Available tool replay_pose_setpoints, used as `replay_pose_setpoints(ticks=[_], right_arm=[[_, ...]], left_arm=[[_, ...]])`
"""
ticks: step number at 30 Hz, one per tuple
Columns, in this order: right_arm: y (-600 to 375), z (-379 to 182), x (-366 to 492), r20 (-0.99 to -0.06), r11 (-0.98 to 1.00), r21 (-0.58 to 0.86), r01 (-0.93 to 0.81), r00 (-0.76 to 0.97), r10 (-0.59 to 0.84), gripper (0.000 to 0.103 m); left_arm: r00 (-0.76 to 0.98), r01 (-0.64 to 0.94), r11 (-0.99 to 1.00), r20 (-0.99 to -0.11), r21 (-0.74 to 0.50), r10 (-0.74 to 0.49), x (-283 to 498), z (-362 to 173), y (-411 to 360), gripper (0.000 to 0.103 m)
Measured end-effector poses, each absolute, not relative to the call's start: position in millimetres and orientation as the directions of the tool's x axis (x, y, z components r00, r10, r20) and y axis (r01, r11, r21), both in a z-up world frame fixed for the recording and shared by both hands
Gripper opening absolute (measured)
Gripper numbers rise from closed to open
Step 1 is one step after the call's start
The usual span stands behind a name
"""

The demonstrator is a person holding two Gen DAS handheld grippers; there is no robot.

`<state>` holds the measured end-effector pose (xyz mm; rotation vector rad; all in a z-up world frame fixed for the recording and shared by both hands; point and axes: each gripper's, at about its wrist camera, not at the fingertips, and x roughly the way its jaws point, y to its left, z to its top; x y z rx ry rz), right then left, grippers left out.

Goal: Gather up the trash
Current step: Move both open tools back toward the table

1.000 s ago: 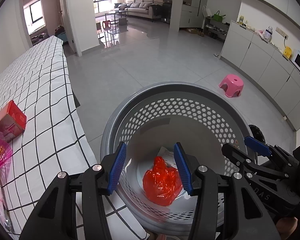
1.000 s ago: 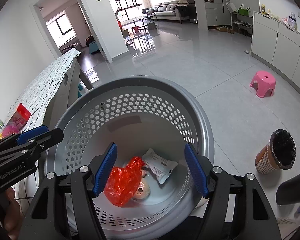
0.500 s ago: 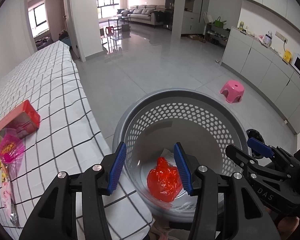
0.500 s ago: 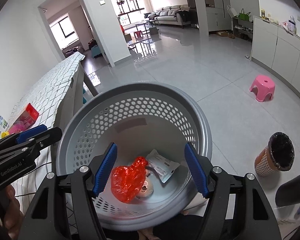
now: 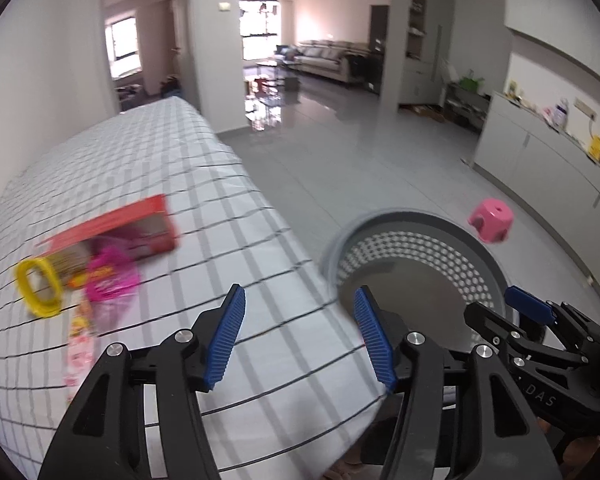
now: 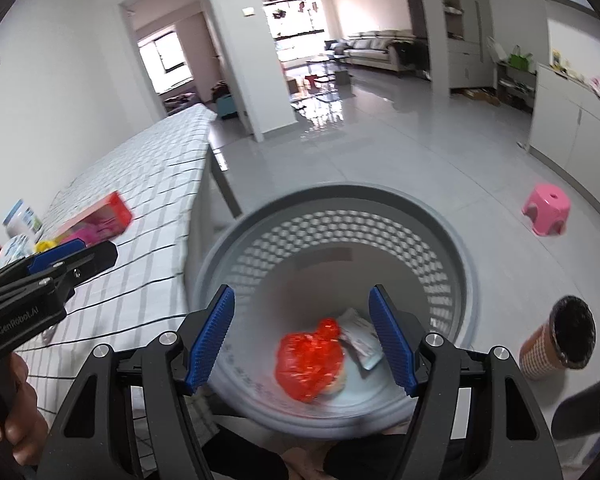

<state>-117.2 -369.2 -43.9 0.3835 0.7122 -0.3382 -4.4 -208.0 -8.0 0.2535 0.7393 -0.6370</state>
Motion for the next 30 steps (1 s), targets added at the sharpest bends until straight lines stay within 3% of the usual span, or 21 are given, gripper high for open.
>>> replay_pose_setpoints(ticks=[19, 30], right_arm=[[-266, -40, -42, -0.674, 0.958, 0.253, 0.133, 0.735, 0.075, 0.067], [-241, -56, -17, -0.701, 0.962, 0.263, 0.073, 0.699, 0.139, 0.067]], left_arm=[[0.677, 0.286, 0.958, -0.710, 0.012, -0.193, 44, -24, -53, 0.060], [0.625, 0.258, 0.966, -0.759, -0.018, -0.181, 57, -51, -34, 0.060]])
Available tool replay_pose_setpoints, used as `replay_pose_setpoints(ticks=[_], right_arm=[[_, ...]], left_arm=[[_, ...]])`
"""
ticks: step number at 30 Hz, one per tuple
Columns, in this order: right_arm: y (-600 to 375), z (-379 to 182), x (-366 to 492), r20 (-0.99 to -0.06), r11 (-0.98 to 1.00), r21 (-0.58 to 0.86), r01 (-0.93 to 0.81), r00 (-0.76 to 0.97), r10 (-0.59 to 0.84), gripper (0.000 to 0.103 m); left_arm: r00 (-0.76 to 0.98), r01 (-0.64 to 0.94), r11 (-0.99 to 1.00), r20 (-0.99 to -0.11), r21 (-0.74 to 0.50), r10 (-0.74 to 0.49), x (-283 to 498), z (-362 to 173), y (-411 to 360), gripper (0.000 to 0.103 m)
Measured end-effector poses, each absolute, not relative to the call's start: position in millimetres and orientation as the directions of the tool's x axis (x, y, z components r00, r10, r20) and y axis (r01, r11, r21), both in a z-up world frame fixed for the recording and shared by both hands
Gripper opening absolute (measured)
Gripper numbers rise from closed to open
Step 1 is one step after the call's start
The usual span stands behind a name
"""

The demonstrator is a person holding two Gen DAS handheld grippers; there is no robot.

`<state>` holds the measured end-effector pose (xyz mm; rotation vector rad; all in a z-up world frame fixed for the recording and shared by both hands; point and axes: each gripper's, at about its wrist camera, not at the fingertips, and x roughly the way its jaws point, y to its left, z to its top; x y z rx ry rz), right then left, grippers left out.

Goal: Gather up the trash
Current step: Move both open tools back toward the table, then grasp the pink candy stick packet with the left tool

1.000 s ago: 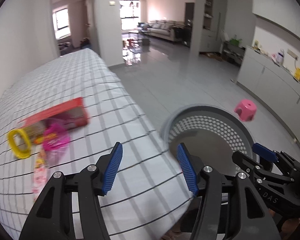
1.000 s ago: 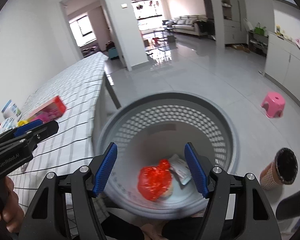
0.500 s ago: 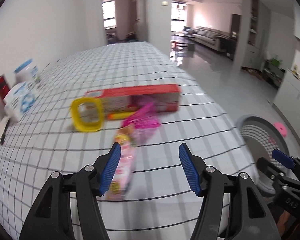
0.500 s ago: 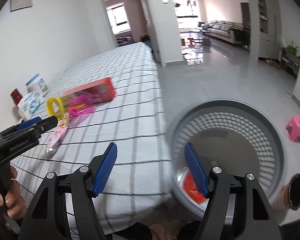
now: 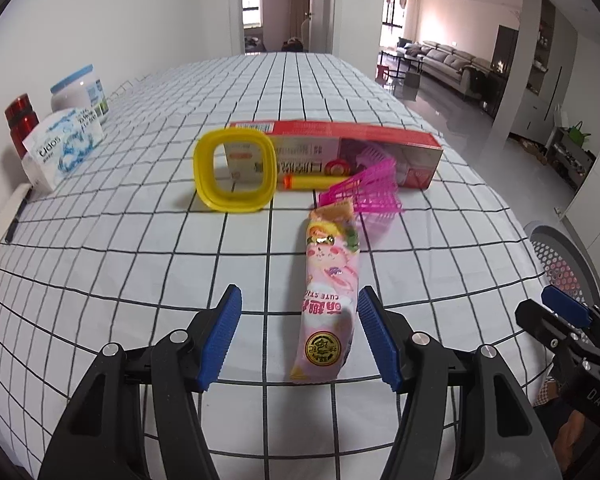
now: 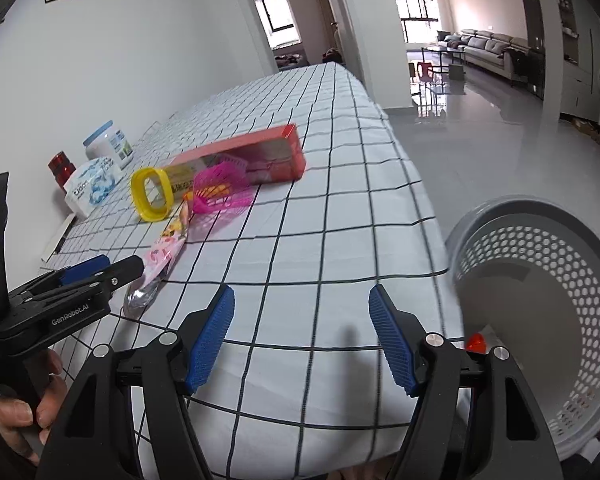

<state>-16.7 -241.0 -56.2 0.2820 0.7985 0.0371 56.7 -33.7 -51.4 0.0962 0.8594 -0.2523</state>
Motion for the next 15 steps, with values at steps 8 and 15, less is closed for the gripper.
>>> replay_pose_setpoints(ticks=[8, 15], right_arm=[[-244, -60, -8, -0.708, 0.957, 0.280, 0.083, 0.691, 0.147, 0.067], [-240, -56, 7, -0.706, 0.957, 0.281, 0.072, 0.691, 0.155, 0.067]], left_arm=[[0.587, 0.292, 0.956, -0.785, -0.025, -0.200, 68, -63, -49, 0.060], [0.572, 0.308, 0.950, -0.790, -0.043, -0.221, 77, -66, -49, 0.030]])
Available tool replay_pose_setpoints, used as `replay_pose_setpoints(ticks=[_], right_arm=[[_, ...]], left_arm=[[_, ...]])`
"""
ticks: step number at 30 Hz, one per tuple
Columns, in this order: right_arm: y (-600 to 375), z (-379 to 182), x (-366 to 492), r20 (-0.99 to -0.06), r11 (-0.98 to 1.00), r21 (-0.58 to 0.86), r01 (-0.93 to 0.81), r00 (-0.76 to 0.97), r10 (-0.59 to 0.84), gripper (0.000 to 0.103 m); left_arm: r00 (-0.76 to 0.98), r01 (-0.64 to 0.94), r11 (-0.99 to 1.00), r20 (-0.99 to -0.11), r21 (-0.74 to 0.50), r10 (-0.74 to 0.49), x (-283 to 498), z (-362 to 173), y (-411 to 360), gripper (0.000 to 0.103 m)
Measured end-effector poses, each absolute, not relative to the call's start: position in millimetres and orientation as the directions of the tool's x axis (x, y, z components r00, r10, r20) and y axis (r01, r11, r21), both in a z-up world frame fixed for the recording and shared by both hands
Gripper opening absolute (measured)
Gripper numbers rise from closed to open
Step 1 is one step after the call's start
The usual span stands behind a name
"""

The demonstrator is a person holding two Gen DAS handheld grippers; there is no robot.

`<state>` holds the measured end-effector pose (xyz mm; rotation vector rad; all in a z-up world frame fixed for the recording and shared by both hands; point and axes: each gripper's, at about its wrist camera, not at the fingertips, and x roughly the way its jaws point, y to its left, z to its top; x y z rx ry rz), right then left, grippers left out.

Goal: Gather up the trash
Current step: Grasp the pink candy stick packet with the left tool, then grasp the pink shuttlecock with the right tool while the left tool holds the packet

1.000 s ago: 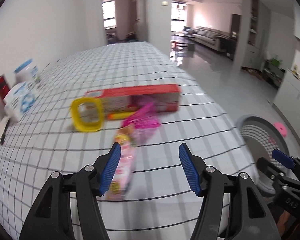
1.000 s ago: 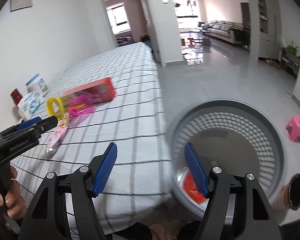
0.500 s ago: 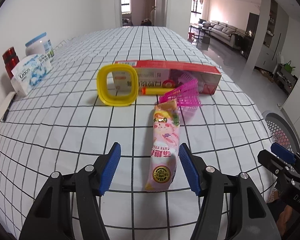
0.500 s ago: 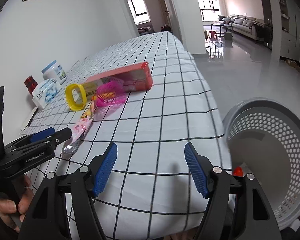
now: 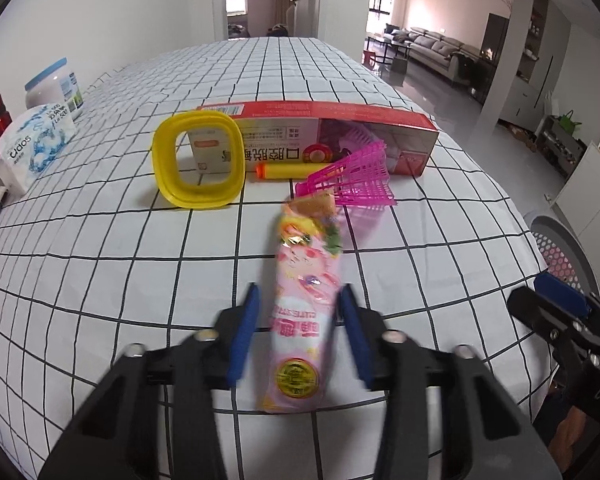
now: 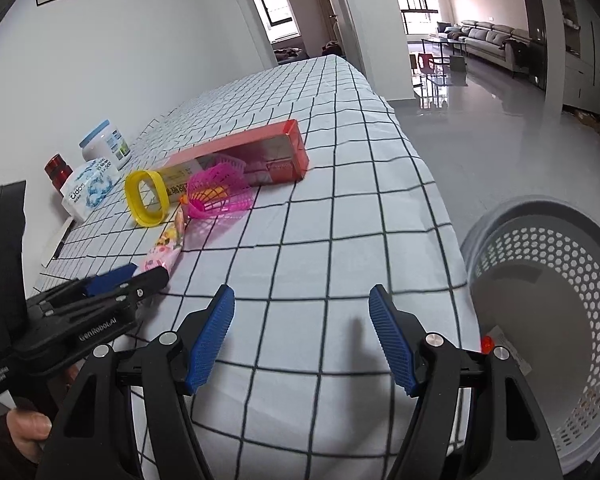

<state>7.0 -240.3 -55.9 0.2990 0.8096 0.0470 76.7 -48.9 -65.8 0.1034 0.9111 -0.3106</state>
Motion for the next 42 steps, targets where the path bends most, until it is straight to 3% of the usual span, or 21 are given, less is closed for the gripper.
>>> replay_pose_setpoints(ticks=[4, 15, 19, 41, 42], right_arm=[[-232, -53, 18, -0.704, 0.961, 0.273, 0.049, 0.691, 0.165, 0.067], [-195, -49, 59, -0.709, 0.966, 0.256, -0.043, 0.671, 0.218, 0.067], [-183, -49, 73, -0.704, 0.962, 0.263, -0.071, 0.667, 0.241, 0.077], [-152, -68, 138, -0.799, 0.988, 0.146, -0.047, 0.584, 0.146, 0.076], [-151, -68, 139, -0.798, 0.989, 0.141, -0.048, 0.586, 0.142, 0.071]], left_arm=[[0.573, 0.317, 0.947, -0.785, -0.055, -0.237, 77, -65, -44, 0.025], [0.631, 0.246, 0.967, -0.747, -0.063, -0.209, 77, -48, -1, 0.024], [0.648, 0.218, 0.973, -0.735, -0.072, -0.199, 82, -43, 11, 0.024], [0.663, 0.169, 0.982, -0.729, -0.078, -0.172, 98, -48, 33, 0.024], [0.664, 0.169, 0.983, -0.727, -0.077, -0.171, 98, -47, 34, 0.024]])
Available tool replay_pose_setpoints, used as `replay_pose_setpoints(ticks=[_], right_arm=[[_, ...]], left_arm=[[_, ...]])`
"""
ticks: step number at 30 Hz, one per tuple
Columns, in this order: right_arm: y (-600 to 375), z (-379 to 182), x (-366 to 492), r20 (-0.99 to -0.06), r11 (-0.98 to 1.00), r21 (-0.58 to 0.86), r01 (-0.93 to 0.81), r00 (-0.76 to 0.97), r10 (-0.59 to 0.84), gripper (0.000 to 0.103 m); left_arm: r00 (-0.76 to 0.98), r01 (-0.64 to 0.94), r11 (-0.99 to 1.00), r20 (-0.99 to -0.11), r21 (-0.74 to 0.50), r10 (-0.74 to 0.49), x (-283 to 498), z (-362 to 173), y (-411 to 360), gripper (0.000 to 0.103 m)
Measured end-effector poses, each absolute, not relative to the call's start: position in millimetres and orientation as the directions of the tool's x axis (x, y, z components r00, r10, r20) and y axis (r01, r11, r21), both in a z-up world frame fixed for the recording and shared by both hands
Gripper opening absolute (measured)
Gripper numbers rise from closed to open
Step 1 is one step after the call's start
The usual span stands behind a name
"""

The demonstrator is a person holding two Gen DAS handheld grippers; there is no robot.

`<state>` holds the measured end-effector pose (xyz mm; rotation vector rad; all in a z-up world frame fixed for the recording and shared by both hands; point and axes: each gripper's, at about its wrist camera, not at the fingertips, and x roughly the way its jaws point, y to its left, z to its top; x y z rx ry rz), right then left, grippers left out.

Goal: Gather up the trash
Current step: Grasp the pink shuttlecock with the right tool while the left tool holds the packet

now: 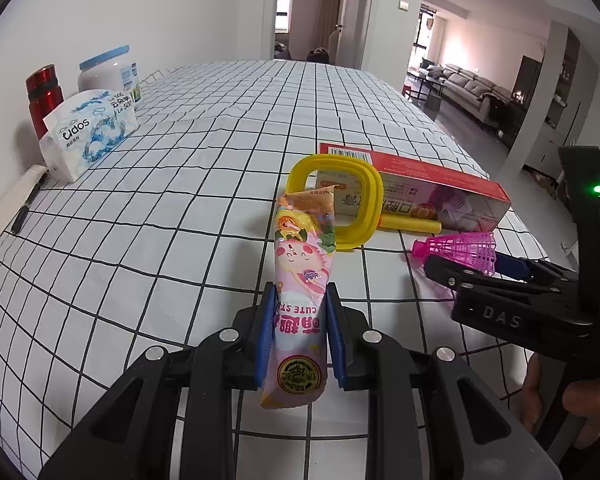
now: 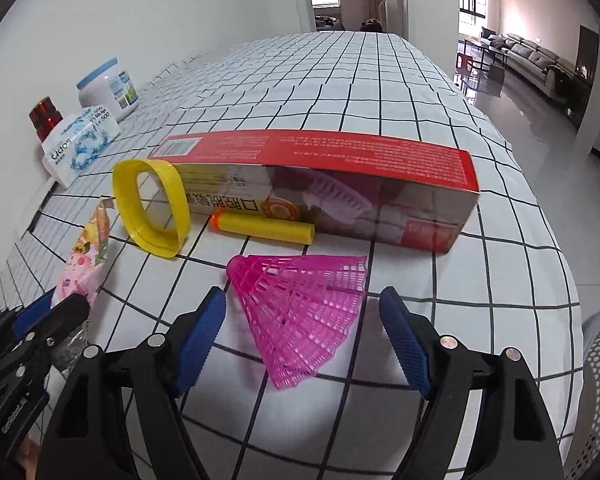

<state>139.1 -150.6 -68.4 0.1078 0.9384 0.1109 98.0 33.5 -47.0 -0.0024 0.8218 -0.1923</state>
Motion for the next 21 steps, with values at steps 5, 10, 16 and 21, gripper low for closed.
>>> replay_pose_setpoints(ticks=[5, 10, 16, 21], right_arm=[[-145, -64, 133, -0.773, 0.992, 0.102, -0.069, 0.622, 0.123, 0.057], [-145, -61, 121, -0.758, 0.990, 0.121, -0.071, 0.637, 0.138, 0.050], [-163, -55, 92, -0.733, 0.986, 0.161, -0.038, 0.665, 0.145, 0.042], [-183, -56, 71, -0.742, 0.984, 0.177, -0.002, 0.656, 0.135, 0.017]], left_arm=[[0.671, 0.165, 0.983, -0.722, -0.076, -0.168, 96, -44, 35, 0.024], [0.677, 0.160, 0.984, -0.717, -0.077, -0.166, 91, -39, 36, 0.024], [0.685, 0.176, 0.982, -0.707, -0.071, -0.174, 81, -32, 28, 0.024], [0.685, 0.207, 0.976, -0.701, -0.073, -0.198, 68, -28, 16, 0.024]])
